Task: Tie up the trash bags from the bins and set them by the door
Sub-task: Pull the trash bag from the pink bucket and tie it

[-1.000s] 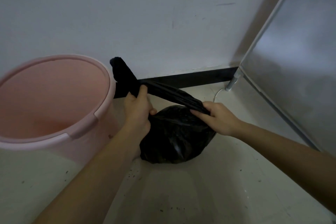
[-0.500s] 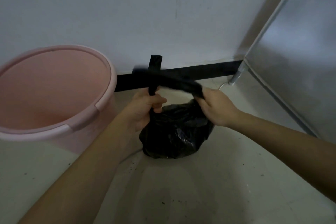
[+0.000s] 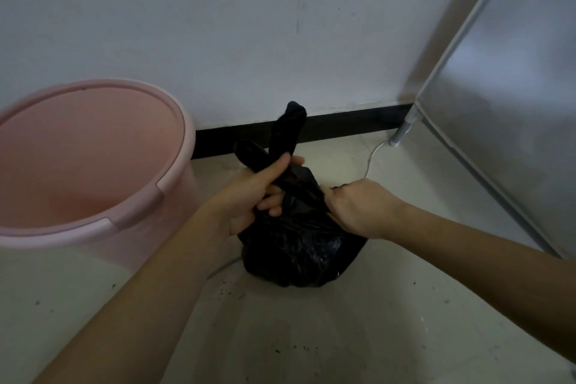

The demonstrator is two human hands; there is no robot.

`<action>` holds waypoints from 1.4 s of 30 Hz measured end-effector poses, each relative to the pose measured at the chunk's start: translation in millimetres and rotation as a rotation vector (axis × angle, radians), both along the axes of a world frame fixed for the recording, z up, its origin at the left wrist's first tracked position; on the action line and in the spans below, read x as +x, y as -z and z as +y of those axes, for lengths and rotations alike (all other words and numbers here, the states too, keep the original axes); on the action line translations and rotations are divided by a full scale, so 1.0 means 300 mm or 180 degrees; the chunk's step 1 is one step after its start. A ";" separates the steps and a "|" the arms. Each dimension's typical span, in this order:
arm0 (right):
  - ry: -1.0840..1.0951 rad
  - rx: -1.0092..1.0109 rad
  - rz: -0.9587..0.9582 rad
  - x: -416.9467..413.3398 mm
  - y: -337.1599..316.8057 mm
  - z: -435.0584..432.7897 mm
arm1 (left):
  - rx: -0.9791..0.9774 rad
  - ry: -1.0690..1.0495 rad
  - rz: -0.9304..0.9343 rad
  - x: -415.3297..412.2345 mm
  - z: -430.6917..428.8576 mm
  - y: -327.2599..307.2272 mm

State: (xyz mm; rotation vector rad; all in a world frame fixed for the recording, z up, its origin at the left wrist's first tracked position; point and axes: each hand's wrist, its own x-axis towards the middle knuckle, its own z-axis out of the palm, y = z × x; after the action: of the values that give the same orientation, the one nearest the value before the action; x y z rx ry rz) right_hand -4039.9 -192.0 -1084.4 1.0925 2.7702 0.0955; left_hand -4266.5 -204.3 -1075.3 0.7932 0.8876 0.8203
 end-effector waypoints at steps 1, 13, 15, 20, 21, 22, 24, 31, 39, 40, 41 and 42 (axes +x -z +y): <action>-0.0024 -0.0050 0.0095 0.002 0.005 -0.001 | -0.0080 0.0008 -0.0085 -0.001 0.001 0.000; 0.2333 -0.2601 0.3003 0.082 -0.109 0.116 | -0.0335 0.0794 -0.0167 0.007 -0.008 -0.026; 0.2473 -0.3015 0.3482 0.053 -0.135 0.125 | -0.0328 0.0864 -0.0075 0.019 -0.007 -0.024; 0.2012 -0.3161 0.3603 -0.050 -0.170 0.112 | 0.0253 0.0872 0.0435 0.047 -0.028 -0.031; 0.1971 -0.2934 0.3685 -0.067 -0.170 0.109 | 0.0346 0.0859 0.0503 0.048 -0.029 -0.029; 0.2001 -0.2668 0.3782 -0.077 -0.165 0.111 | 0.0391 0.0831 0.0512 0.046 -0.029 -0.026; 0.2142 -0.2333 0.4017 -0.073 -0.150 0.115 | 0.0348 0.0694 0.0345 0.033 -0.025 -0.023; 0.2296 -0.2743 0.4866 0.022 -0.176 0.124 | -0.0459 0.0261 -0.0963 0.016 -0.006 0.008; 0.2494 -0.4615 0.3771 0.094 -0.117 0.061 | -0.0693 -0.0672 -0.1643 0.004 0.017 0.057; 0.2542 -0.4697 0.3503 0.092 -0.102 0.056 | -0.0717 -0.0689 -0.1717 0.002 0.016 0.058; 0.2569 -0.4759 0.3303 0.090 -0.087 0.054 | -0.0757 -0.0707 -0.1769 0.001 0.016 0.060; 0.2582 -0.4793 0.3153 0.088 -0.078 0.054 | -0.0784 -0.0720 -0.1778 0.001 0.014 0.062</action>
State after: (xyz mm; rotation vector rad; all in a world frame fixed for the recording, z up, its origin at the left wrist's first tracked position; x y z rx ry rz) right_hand -4013.4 -175.8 -1060.9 1.6136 1.4739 -2.5279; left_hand -4266.3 -199.9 -1093.9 0.2235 0.5629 1.0405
